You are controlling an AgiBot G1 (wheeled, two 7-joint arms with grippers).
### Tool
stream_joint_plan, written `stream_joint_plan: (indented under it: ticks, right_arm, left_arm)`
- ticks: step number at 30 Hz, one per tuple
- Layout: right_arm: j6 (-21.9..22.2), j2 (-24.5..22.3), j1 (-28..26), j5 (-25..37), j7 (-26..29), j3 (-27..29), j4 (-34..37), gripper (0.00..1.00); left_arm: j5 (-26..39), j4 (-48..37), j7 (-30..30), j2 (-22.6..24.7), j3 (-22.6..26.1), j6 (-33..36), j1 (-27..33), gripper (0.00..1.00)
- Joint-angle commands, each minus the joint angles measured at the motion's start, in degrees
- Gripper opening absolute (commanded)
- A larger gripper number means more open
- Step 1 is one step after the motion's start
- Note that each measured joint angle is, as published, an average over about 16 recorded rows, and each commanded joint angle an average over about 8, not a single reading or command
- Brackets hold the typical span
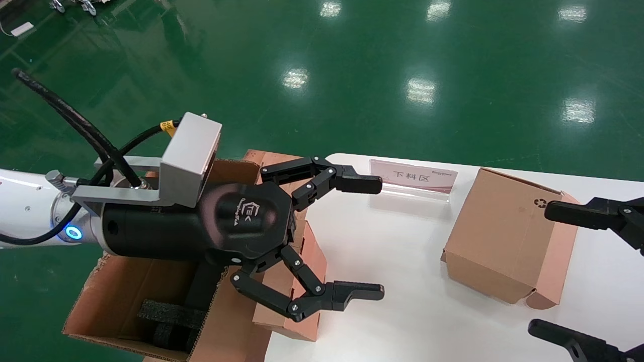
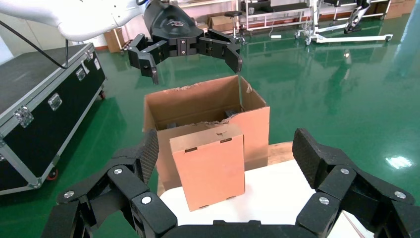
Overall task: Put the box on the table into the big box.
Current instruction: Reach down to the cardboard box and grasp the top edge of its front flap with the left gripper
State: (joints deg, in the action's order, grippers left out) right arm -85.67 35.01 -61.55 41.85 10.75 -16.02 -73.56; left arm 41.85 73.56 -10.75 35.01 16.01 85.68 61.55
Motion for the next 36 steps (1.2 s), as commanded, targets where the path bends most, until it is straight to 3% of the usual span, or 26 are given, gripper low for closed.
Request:
stream_joint_plan:
  ticks: [1,12,18,27,36]
  right_arm:
    - [0.00,0.00,0.00,0.00,0.00,0.00,0.00,1.00]
    - [0.00,0.00,0.00,0.00,0.00,0.00,0.00,1.00]
    - [0.00,0.00,0.00,0.00,0.00,0.00,0.00,1.00]
    - [0.00,0.00,0.00,0.00,0.00,0.00,0.00,1.00]
    - [0.00,0.00,0.00,0.00,0.00,0.00,0.00,1.00]
  left_arm:
    - [0.00,0.00,0.00,0.00,0.00,0.00,0.00,1.00]
    - [0.46,-0.19,-0.37,-0.16,0.47,-0.53,-0.19,1.00]
    - [3.48,0.16,-2.38,-1.49,3.13,-3.47,1.01,1.00]
    - [14.31,3.44,-9.57,-4.52,9.34,-10.94,7.10,1.00]
    - [22.30,5.23,-19.49,-5.79,13.67,-13.20,14.02,1.00]
